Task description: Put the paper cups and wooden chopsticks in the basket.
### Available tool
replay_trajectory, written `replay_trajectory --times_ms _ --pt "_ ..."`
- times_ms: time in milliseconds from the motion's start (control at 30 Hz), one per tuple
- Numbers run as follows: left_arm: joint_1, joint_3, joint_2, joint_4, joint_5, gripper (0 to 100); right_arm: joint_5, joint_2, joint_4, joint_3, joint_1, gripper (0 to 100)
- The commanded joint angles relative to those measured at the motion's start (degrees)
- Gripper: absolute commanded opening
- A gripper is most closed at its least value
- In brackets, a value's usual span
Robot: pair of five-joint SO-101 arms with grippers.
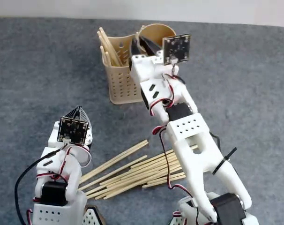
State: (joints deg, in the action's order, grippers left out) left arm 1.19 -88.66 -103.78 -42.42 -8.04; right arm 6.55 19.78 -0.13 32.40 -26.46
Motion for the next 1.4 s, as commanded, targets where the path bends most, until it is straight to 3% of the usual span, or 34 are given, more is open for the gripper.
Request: replay_trajectory --times_ms 0,533,700,833,1367 --pt "0.4 0.31 -0.31 1.14 -0.53 1 -0.62 2.86 5.41 -3.03 -0.48 18.0" --pt "0.31 0.31 -0.31 1.14 -0.53 1 -0.18 28.7 24.84 -3.91 -0.48 17.3" --pt "0.31 0.31 -0.31 1.14 -0.53 1 -0.18 36.35 35.12 -3.74 -0.4 1.4" --pt "0.31 0.31 -0.31 1.14 -0.53 1 -0.18 41.19 44.35 -1.27 -0.04 1.4" --pt "0.13 -0.22 -0.31 1.14 -0.53 1 -0.44 67.3 45.05 31.69 10.33 0.6"
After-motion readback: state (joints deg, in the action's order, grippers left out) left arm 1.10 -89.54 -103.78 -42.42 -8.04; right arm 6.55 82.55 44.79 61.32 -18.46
